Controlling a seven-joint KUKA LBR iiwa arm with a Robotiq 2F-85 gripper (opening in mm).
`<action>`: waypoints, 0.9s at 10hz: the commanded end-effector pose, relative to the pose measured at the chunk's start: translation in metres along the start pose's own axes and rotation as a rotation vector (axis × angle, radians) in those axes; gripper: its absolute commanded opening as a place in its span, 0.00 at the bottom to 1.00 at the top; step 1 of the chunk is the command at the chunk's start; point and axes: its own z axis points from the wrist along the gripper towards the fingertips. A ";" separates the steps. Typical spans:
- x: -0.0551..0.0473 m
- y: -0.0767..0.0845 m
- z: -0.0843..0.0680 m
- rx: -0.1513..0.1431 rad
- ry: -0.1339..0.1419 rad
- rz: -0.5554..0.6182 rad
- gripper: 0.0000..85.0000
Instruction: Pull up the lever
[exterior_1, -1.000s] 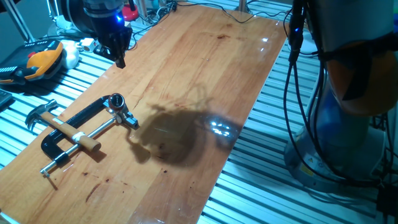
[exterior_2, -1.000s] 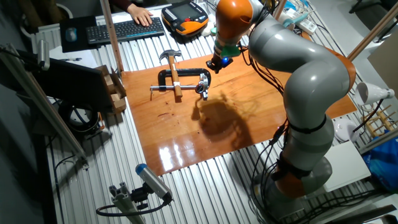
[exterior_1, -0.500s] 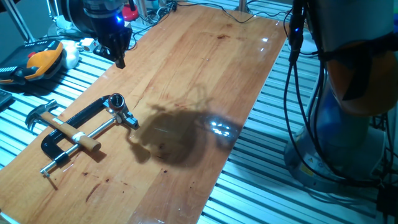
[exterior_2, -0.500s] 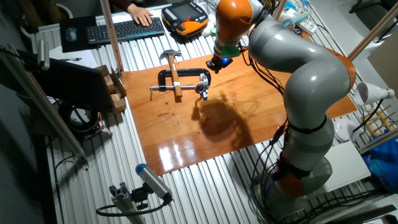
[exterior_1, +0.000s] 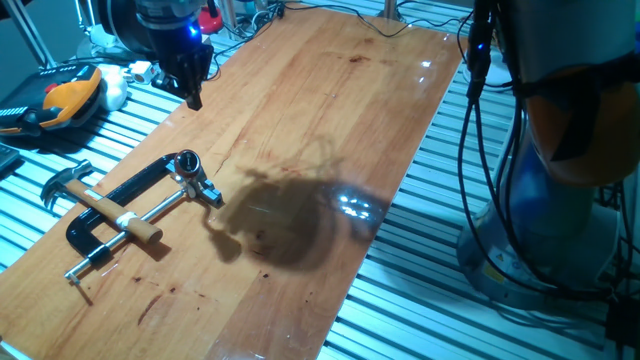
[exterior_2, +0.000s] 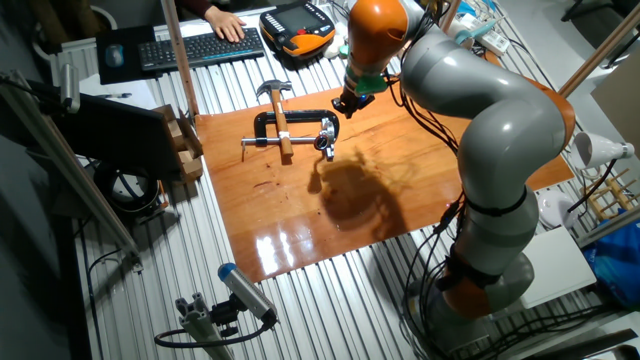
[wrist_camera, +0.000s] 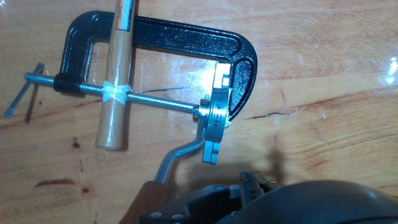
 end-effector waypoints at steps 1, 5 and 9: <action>0.000 0.000 0.000 -0.002 0.001 0.000 0.00; 0.000 0.000 0.000 -0.003 0.009 0.000 0.00; 0.000 -0.001 0.000 -0.018 0.020 0.004 0.00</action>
